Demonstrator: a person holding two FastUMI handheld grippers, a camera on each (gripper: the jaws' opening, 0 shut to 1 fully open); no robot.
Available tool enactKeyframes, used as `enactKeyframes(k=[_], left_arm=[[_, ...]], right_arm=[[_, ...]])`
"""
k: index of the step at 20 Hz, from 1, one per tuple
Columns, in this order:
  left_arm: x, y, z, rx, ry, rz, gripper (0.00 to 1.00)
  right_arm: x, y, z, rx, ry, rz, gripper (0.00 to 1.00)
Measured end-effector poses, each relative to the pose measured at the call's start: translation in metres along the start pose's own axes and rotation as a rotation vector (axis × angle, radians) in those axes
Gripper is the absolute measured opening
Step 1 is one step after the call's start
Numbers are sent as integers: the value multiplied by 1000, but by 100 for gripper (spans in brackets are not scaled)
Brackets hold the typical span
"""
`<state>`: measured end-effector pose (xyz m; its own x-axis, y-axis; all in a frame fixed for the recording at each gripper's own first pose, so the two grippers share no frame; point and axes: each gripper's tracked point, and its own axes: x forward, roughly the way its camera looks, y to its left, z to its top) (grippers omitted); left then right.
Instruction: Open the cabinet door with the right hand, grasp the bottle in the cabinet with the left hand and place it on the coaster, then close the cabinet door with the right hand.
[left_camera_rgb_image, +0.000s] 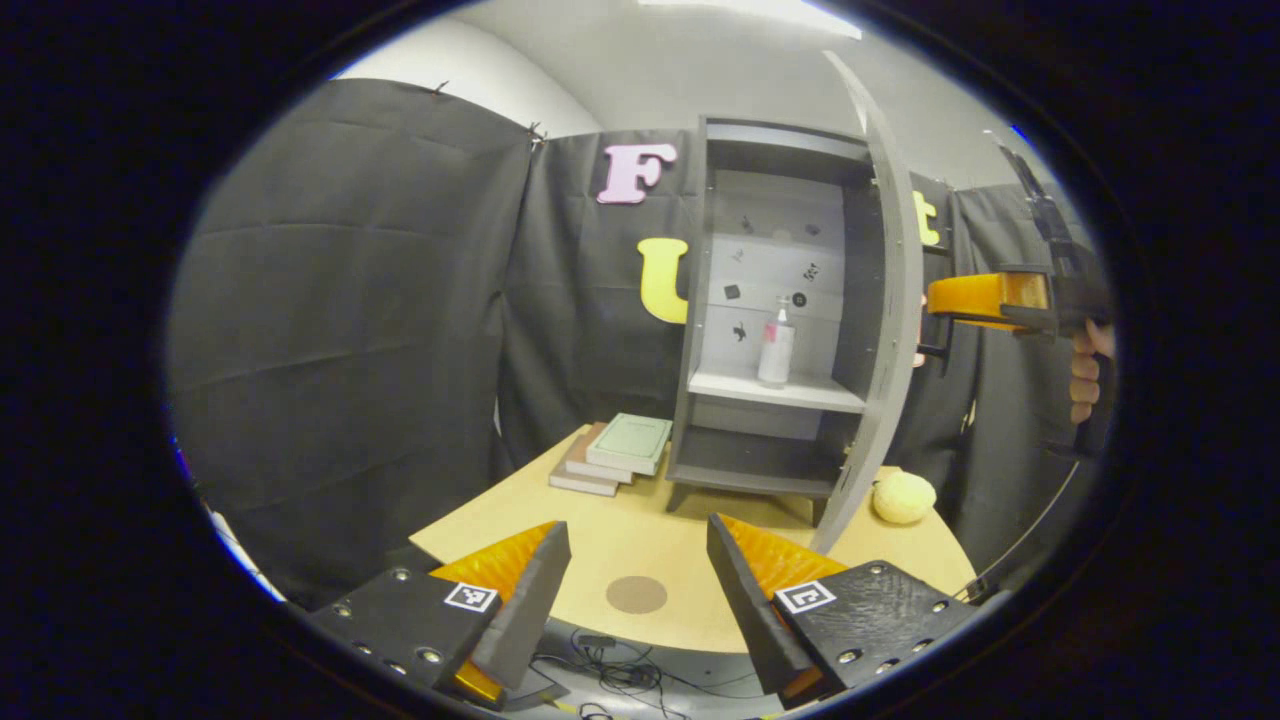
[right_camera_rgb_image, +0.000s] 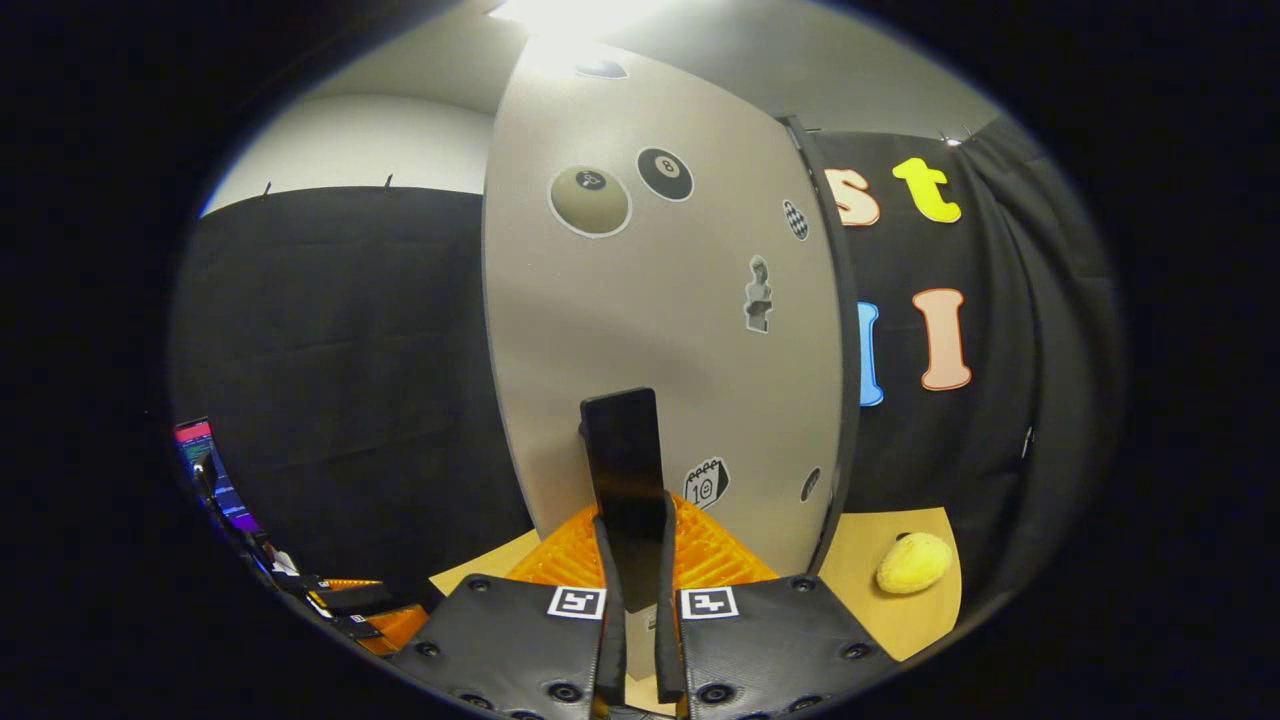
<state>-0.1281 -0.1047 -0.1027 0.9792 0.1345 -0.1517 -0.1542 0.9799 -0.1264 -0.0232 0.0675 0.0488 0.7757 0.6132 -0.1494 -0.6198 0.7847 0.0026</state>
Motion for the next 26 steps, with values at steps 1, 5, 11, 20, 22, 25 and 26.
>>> enactKeyframes(k=[1,5,11,20,22,25,26], left_arm=[[8,-4,-3,-19,9,-25,83],[48,-16,2,-45,29,-133,84],[96,-25,9,-10,51,-286,87],[148,-20,23,25,57,-431,84],[158,-15,31,26,48,-457,86],[181,-2,38,49,39,-486,83],[186,2,42,57,34,-492,83]], right_arm=[[-4,-6,1,15,0,-5,14],[-27,-34,4,21,0,-132,13],[-69,-79,4,125,-36,-402,6],[-98,-91,-7,43,-16,-548,3],[-112,-82,-16,73,-12,-570,0],[-130,-68,-34,171,-6,-612,2],[-140,-66,-42,191,1,-648,2]])
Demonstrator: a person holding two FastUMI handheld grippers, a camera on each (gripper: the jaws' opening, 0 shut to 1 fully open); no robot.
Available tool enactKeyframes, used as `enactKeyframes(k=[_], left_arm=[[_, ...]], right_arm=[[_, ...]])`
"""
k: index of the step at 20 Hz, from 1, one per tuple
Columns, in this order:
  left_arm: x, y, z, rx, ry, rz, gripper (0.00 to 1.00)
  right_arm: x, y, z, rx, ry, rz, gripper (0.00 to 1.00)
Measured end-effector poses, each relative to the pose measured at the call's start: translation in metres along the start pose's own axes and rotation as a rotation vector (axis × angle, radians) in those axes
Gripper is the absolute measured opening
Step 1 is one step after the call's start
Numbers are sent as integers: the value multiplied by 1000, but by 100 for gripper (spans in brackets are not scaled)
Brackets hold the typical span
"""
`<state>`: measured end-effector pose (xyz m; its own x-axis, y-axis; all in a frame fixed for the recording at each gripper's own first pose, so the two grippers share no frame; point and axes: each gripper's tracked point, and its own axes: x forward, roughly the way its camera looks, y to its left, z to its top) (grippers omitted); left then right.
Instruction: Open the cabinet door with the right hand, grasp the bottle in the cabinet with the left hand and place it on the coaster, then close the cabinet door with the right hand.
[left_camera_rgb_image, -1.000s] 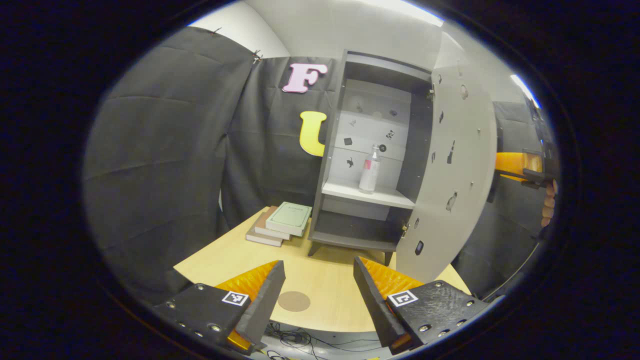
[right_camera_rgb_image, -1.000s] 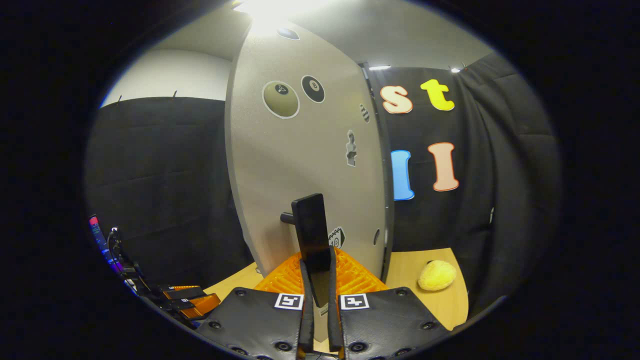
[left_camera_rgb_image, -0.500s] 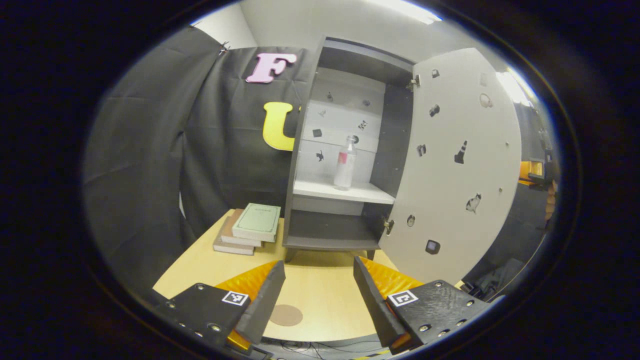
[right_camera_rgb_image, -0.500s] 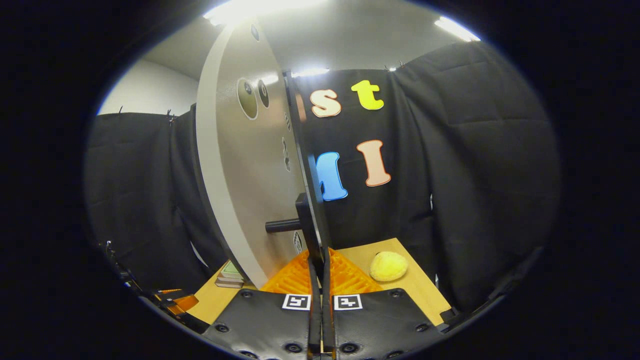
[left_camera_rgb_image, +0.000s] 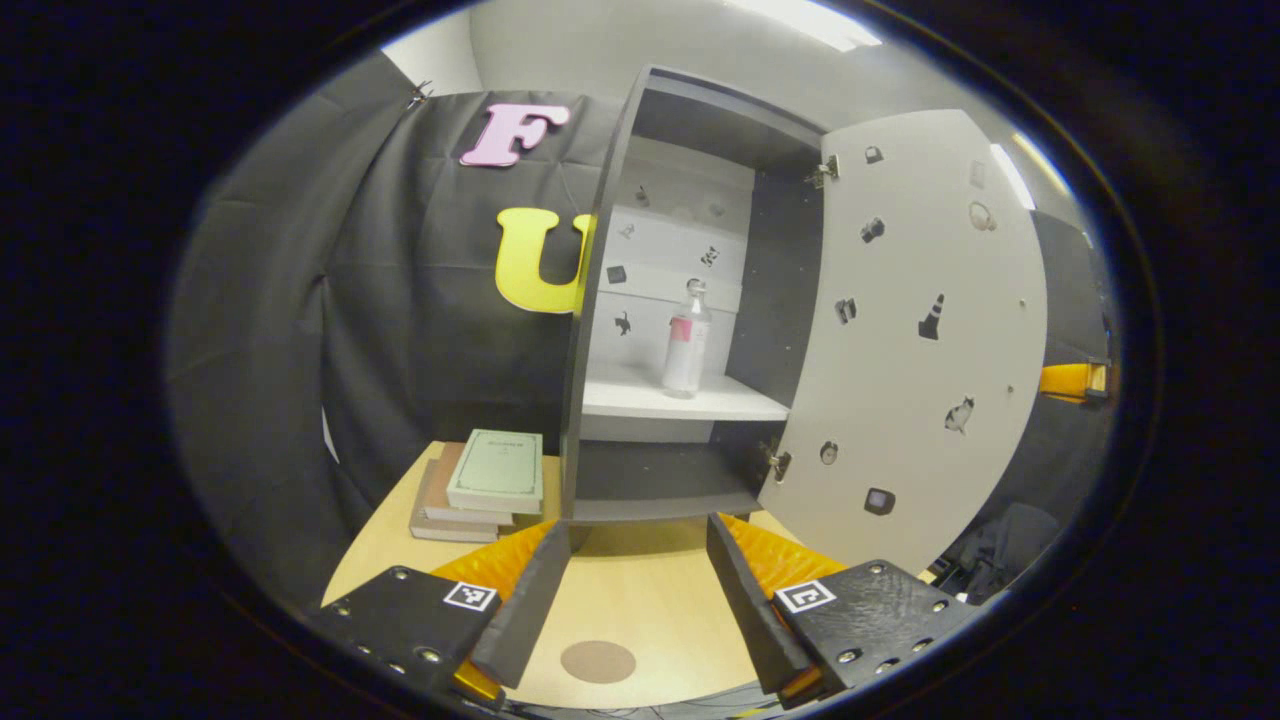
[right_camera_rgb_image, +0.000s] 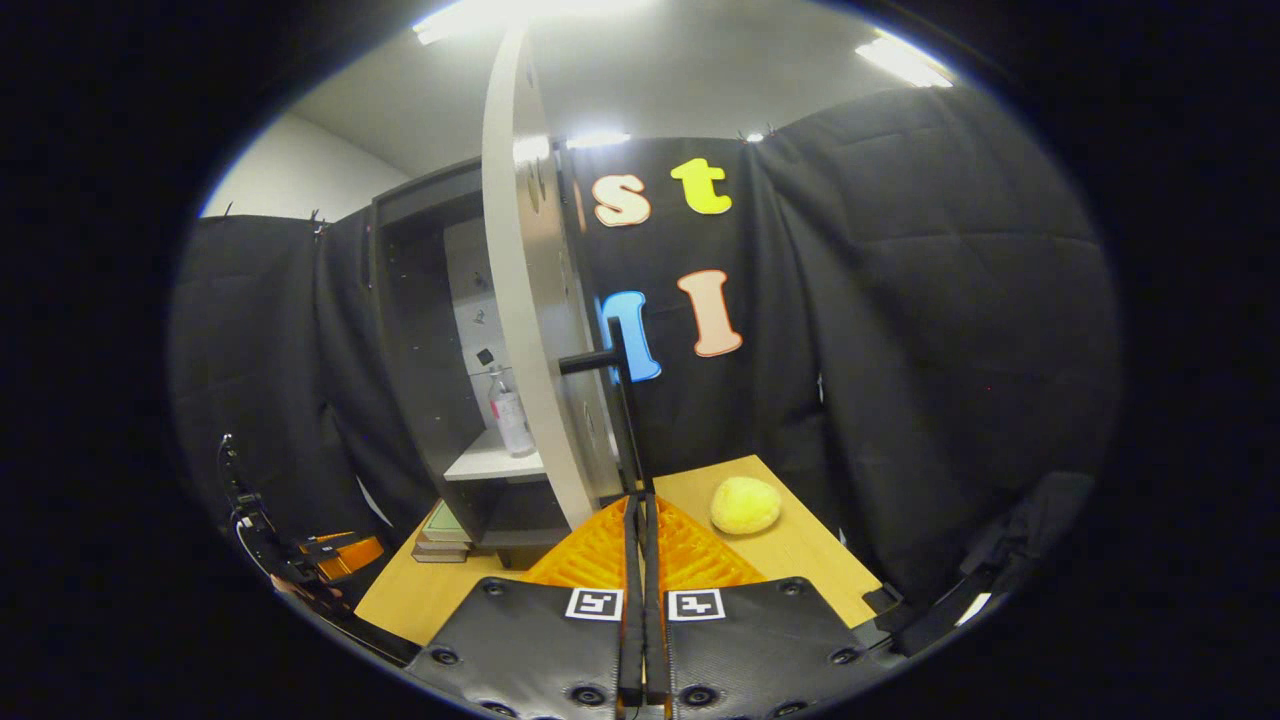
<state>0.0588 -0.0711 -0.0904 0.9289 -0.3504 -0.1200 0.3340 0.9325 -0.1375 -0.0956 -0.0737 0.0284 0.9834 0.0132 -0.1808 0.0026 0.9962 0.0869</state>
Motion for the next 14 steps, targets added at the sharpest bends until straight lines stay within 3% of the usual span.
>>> enactKeyframes(k=[4,9,10,12,14], left_arm=[[7,15,10,18,-16,-45,83],[20,20,40,30,-81,-78,84],[23,18,47,31,-91,-87,85],[34,9,65,16,-111,-107,85],[47,-4,83,3,-133,-136,85]], right_arm=[[-34,-14,3,76,-45,-106,3],[-43,-63,12,48,-75,-287,7],[-40,-73,7,44,-61,-316,0],[-25,-73,-4,79,-43,-313,17],[-9,-73,-11,98,-29,-298,20]])
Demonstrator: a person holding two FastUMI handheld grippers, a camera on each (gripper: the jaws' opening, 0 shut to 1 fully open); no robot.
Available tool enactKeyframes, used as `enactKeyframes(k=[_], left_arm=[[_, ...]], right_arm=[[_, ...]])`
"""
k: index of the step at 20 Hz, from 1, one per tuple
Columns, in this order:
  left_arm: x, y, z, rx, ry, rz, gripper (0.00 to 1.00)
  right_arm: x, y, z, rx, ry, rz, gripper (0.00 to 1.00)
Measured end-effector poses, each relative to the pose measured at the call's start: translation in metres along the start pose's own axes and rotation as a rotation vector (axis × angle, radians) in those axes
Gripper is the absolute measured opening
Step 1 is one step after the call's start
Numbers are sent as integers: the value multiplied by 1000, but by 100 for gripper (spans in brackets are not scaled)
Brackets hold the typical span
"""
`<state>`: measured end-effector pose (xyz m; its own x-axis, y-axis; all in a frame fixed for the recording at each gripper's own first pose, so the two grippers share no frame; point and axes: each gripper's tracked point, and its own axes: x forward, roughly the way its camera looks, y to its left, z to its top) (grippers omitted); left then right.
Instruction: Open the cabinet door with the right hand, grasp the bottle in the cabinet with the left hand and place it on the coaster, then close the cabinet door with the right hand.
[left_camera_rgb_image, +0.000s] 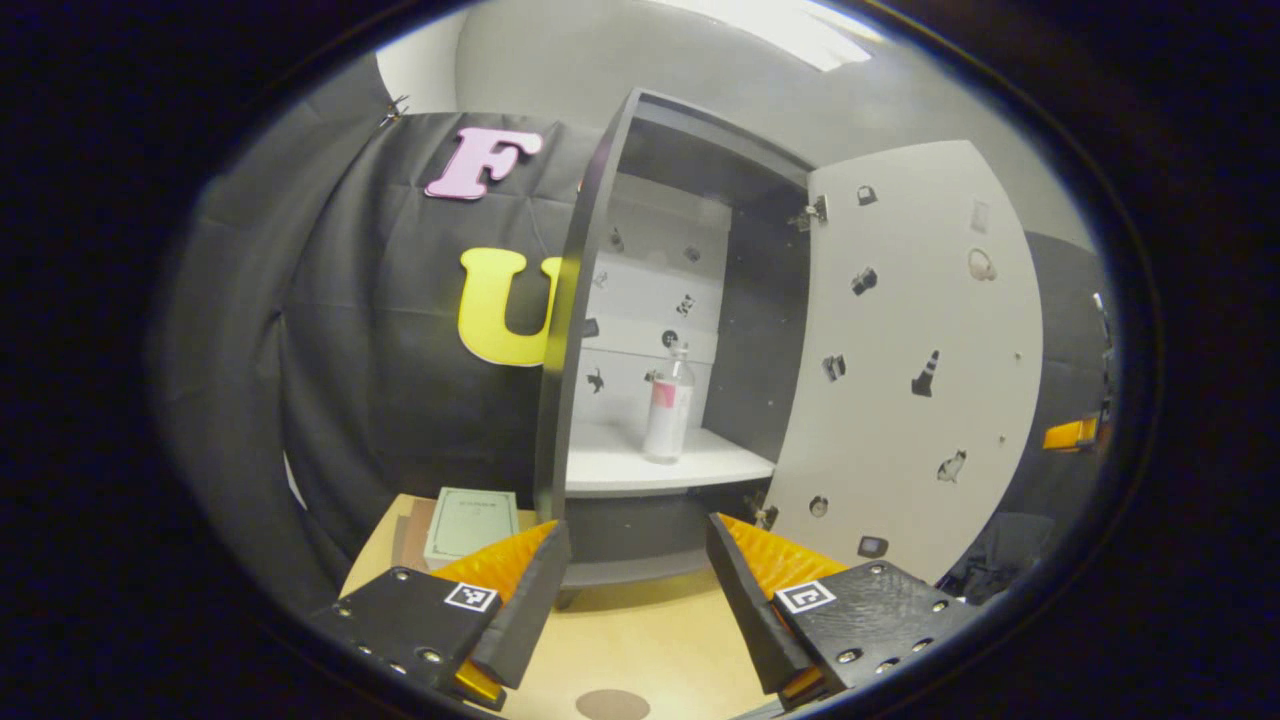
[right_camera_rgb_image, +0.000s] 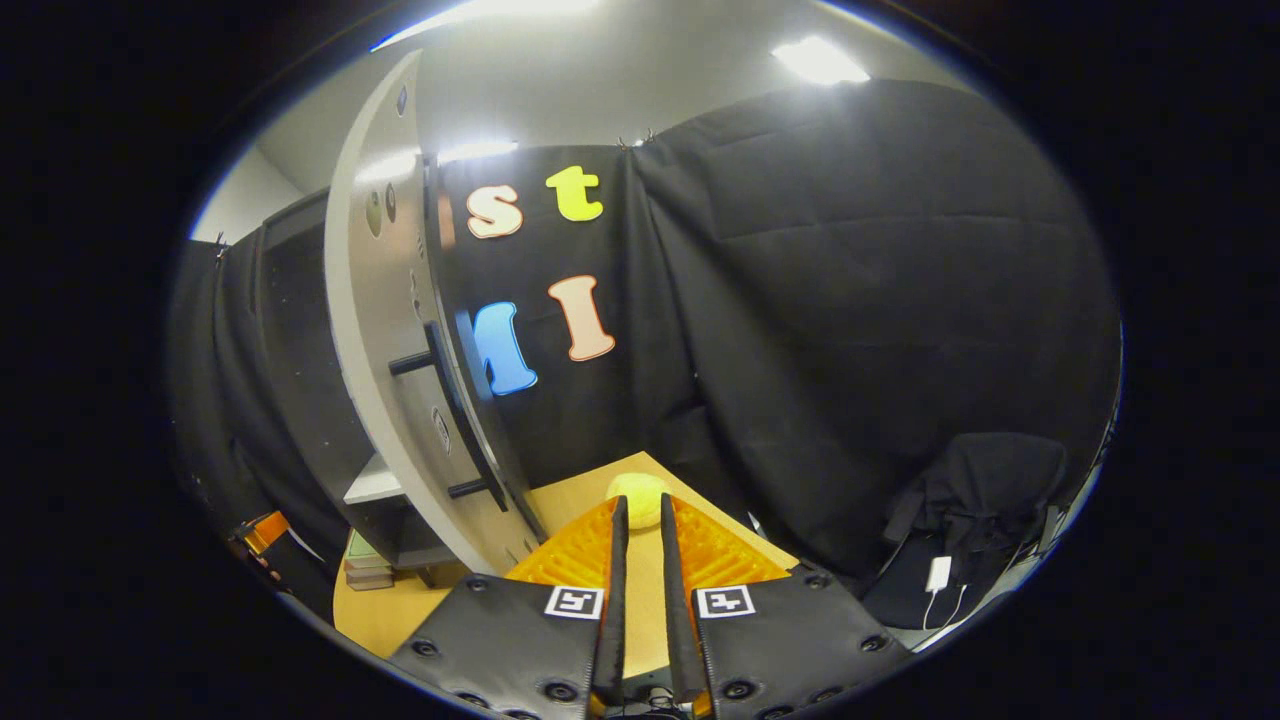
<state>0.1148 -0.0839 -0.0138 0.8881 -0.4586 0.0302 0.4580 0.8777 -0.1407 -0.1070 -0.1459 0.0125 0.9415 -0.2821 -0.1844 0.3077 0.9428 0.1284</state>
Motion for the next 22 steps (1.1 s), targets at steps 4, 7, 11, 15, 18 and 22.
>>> enactKeyframes(k=[4,7,11,15,18,22], left_arm=[[45,-7,40,62,-50,8,83],[84,-12,56,104,-67,36,83],[136,-21,66,98,-65,47,83],[189,-25,74,124,-55,64,83],[228,-34,75,107,-53,47,83],[277,-39,76,116,-52,37,85]], right_arm=[[42,1,-8,-27,30,10,29],[74,3,-2,-24,26,36,36],[100,-2,12,-15,-2,57,81],[117,-14,27,-17,-34,55,84],[137,-21,32,-30,-23,51,93],[156,-30,28,-31,22,61,98]])
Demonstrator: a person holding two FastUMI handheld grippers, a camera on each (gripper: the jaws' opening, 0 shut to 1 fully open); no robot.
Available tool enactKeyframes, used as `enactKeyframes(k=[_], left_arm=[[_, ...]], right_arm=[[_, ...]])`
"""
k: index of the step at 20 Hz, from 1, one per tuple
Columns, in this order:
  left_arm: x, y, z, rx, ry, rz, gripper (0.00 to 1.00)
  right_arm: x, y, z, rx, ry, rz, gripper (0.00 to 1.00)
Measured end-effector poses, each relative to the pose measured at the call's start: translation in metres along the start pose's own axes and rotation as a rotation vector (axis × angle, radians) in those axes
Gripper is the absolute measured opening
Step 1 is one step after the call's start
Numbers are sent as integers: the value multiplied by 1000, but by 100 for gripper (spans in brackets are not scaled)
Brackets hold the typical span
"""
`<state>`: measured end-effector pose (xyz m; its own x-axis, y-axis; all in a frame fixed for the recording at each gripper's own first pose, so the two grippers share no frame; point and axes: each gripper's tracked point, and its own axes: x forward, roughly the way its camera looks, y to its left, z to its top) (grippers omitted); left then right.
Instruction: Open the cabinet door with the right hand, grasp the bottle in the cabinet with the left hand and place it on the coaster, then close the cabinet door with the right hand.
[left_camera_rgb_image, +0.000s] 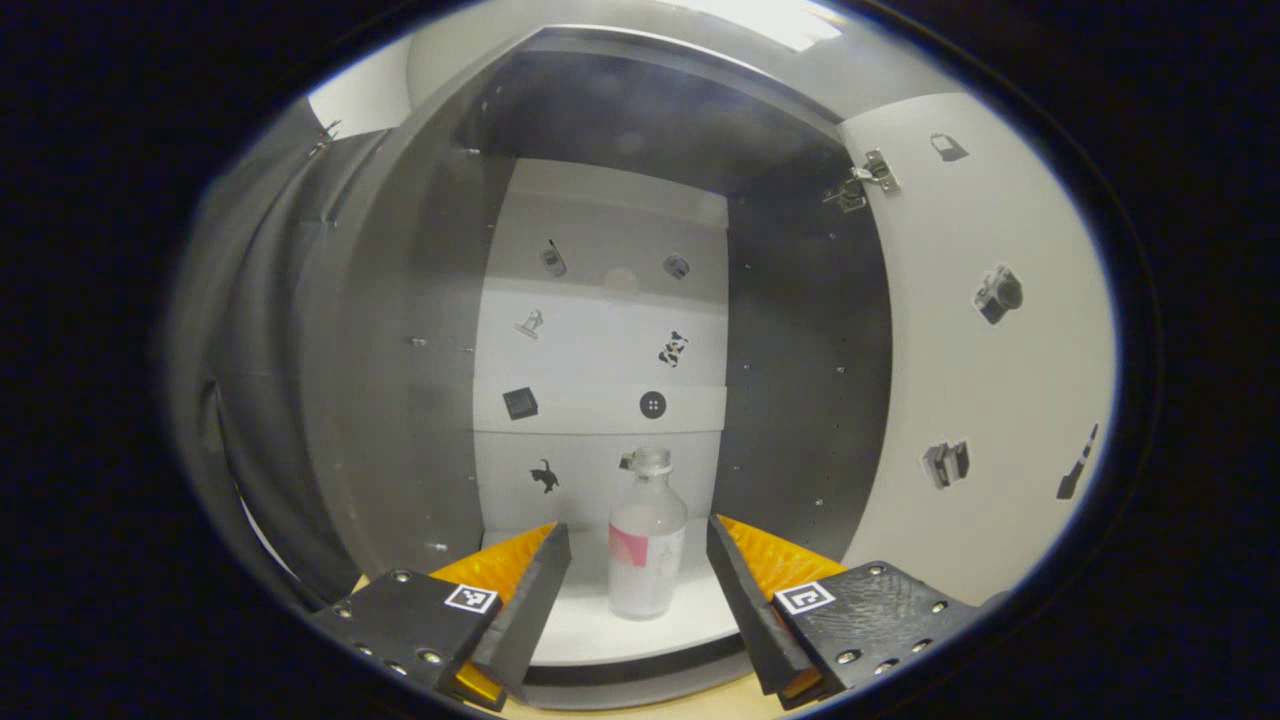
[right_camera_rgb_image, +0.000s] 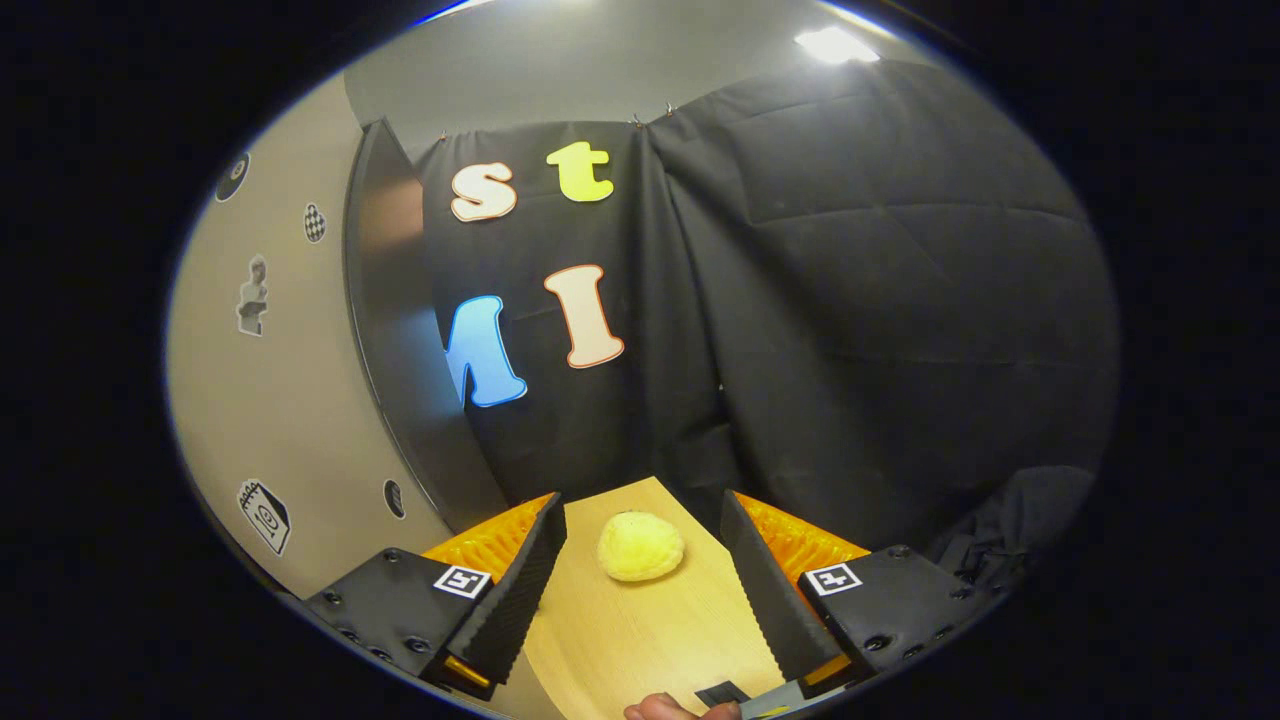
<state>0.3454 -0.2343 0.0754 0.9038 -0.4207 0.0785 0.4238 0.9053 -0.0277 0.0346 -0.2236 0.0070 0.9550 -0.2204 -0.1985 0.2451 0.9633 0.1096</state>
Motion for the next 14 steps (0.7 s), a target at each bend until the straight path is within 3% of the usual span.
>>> enactKeyframes(k=[2,3,8,14], left_arm=[[20,0,-4,7,8,3,85],[28,-1,-7,8,9,3,83],[63,-5,-21,36,18,-4,84],[82,-9,-35,-4,29,-31,85]], right_arm=[[3,-1,-2,1,14,1,93],[7,-4,-2,-6,17,-4,98],[14,-18,-7,-42,54,-33,98],[16,-20,-13,-50,93,-33,99]])
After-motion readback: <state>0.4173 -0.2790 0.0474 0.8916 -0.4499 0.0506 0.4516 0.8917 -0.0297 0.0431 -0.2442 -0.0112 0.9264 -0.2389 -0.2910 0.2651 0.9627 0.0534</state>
